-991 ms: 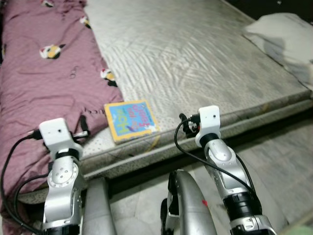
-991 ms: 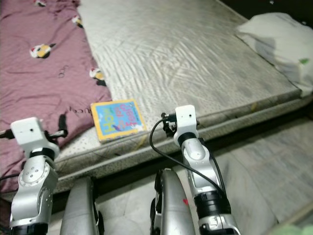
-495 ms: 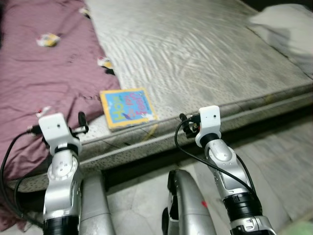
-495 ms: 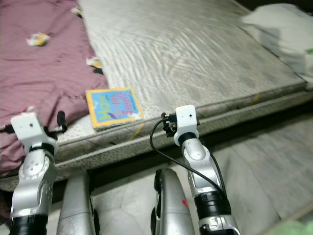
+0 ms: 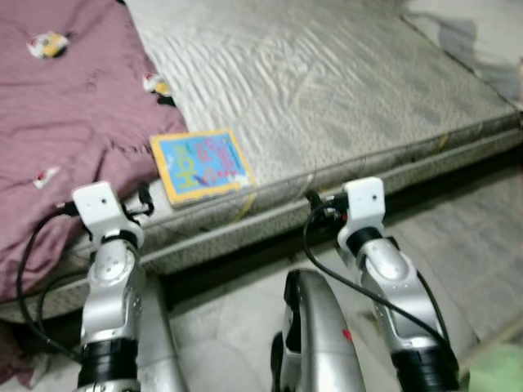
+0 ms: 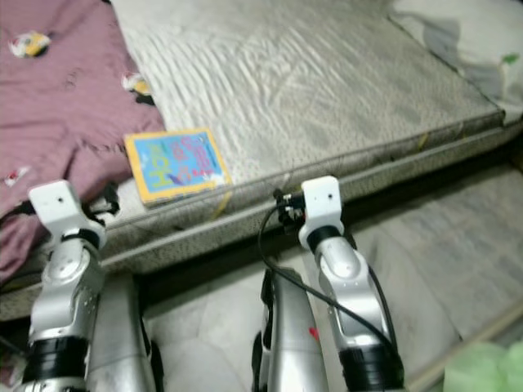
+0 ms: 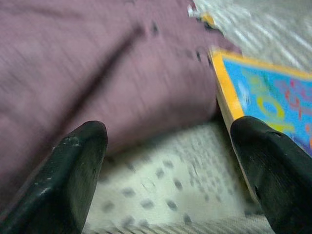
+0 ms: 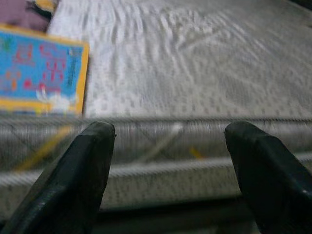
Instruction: Clean up the room
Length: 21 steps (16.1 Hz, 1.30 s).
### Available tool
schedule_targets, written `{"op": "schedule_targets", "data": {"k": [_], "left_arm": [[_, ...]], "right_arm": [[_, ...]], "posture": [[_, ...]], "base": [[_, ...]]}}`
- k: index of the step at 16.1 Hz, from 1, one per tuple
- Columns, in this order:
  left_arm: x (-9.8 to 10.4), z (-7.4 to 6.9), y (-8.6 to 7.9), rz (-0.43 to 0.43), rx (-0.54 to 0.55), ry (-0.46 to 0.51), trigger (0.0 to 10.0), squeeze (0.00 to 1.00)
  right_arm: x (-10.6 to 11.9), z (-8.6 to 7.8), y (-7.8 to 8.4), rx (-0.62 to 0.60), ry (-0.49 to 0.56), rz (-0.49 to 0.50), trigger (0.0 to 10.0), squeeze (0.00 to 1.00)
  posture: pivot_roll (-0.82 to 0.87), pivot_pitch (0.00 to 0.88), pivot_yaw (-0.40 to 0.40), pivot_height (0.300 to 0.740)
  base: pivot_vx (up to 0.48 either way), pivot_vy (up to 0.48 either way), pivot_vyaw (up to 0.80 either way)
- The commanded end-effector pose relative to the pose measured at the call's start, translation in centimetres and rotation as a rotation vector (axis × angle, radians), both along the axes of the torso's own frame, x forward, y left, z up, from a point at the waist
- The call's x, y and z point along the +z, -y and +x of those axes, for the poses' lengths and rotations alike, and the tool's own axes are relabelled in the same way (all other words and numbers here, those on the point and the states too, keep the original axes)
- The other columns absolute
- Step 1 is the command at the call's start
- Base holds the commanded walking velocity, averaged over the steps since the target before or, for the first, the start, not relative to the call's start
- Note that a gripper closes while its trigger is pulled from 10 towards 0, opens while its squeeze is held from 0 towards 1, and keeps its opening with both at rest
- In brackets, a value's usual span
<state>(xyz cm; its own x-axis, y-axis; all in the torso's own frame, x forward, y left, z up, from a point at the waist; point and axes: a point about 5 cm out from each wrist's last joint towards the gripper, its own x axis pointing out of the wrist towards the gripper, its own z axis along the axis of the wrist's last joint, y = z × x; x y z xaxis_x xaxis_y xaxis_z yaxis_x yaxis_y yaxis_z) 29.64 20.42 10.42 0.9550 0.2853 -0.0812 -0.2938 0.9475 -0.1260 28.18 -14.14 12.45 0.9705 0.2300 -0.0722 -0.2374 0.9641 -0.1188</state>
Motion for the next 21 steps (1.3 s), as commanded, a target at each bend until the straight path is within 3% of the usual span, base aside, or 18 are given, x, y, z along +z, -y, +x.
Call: {"op": "schedule_targets", "data": {"k": [1,4,8,14,15,16,19,21], "left_arm": [[-0.2,0.5,0.8,-0.014,-0.036,0.006,10.0,0.00],[-0.2,1.8,1.9,-0.058,-0.068,0.006,10.0,0.00],[0.3,3.2,3.3,-0.097,-0.115,0.024,10.0,0.00],[-0.8,4.3,3.9,-0.356,-0.125,0.003,10.0,0.00],[-0.8,4.2,4.0,-0.401,-0.134,0.026,7.2,0.00],[-0.8,4.1,4.0,-0.450,-0.137,0.040,0.0,0.00],[-0.7,4.3,3.3,-0.471,-0.131,0.051,0.0,0.00],[-0.8,4.5,2.9,-0.473,-0.158,0.042,0.0,0.00]], "right_arm": [[0.1,-0.8,0.4,0.015,-0.009,-0.008,10.0,0.00],[0.7,-2.0,0.7,0.037,-0.002,-0.035,10.0,0.00],[1.1,-2.3,0.9,0.043,-0.008,-0.043,10.0,0.00],[1.6,-2.2,1.0,0.052,0.005,-0.069,10.0,0.00],[1.6,-2.0,1.0,0.050,0.006,-0.072,10.0,0.00],[1.7,-1.9,0.9,0.050,0.010,-0.072,10.0,0.00],[2.3,-1.4,0.3,0.076,0.039,-0.047,10.0,0.00],[2.7,-2.1,-1.7,0.268,-0.023,0.155,10.0,0.00]], "posture": [[-0.12,0.244,-0.131,0.469],[-0.15,0.256,-0.139,0.469],[-0.17,0.255,-0.146,0.469],[-0.18,0.237,-0.134,0.469],[-0.18,0.233,-0.134,0.469],[-0.17,0.228,-0.134,0.469],[-0.16,0.214,-0.134,0.469],[-0.15,0.204,-0.130,0.469]], "base": [[0.000,0.000,0.00],[0.000,0.000,0.00],[0.000,0.000,0.00],[0.000,0.000,0.00],[0.000,0.000,0.00],[0.000,0.000,0.00],[0.000,0.000,0.00],[0.000,0.000,0.00]]}}
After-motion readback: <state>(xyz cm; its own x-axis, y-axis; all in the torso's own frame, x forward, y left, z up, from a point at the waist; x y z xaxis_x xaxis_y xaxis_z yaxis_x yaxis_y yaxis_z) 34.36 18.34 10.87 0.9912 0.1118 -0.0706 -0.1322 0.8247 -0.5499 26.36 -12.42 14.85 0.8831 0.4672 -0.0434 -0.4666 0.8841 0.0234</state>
